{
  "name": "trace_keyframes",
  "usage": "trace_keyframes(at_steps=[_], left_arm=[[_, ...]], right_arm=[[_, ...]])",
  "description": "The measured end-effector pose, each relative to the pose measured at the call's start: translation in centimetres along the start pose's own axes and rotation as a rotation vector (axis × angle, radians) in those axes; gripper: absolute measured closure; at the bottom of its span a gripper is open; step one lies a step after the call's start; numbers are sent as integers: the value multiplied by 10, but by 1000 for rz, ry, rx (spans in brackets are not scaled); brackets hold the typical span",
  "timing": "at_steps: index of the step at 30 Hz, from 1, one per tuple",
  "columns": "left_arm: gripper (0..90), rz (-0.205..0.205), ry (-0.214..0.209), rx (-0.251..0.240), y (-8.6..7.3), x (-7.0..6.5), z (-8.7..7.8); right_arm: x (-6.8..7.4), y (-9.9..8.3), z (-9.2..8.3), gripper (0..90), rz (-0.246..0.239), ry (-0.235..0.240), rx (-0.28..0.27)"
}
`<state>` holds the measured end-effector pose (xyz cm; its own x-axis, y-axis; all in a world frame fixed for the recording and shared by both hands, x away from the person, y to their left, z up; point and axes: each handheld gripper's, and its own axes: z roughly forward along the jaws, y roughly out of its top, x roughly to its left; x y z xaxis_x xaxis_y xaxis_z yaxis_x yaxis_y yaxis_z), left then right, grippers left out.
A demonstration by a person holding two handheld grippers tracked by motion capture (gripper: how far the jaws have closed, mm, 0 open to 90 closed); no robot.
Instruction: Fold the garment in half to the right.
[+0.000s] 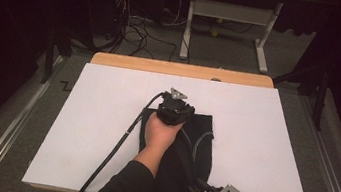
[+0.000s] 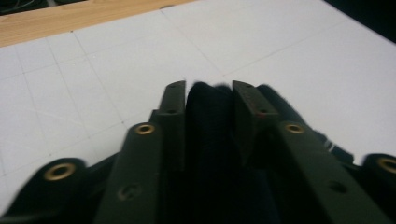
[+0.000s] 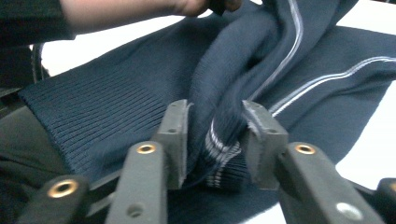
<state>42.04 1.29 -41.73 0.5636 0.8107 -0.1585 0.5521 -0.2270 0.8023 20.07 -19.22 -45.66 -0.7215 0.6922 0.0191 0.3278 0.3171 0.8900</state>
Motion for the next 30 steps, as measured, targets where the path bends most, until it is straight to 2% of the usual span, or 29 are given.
trace_keyframes(at_steps=[3, 6, 11, 15, 19, 21, 30], left_arm=[[496, 0, -2, -33, 3, -2, -4], [447, 14, -5, -44, 3, -2, -9], [353, 34, -12, -51, -3, 7, -20], [309, 3, -37, -60, -14, 20, -30], [216, 16, -45, -36, -25, 28, -37], [179, 21, -54, -42, -31, 32, -43], [123, 14, -83, -64, -67, 60, -75]], right_arm=[[-4, 3, -9, 579, 6, -18, -42], [-7, 6, -15, 565, 22, -22, -77], [-9, 8, -16, 564, 17, -30, -84], [-11, 9, -14, 565, 14, -31, -81], [-11, 10, -12, 567, 11, -33, -77], [-12, 9, -12, 569, 9, -36, -75], [-17, 8, -6, 584, 12, -41, -60]])
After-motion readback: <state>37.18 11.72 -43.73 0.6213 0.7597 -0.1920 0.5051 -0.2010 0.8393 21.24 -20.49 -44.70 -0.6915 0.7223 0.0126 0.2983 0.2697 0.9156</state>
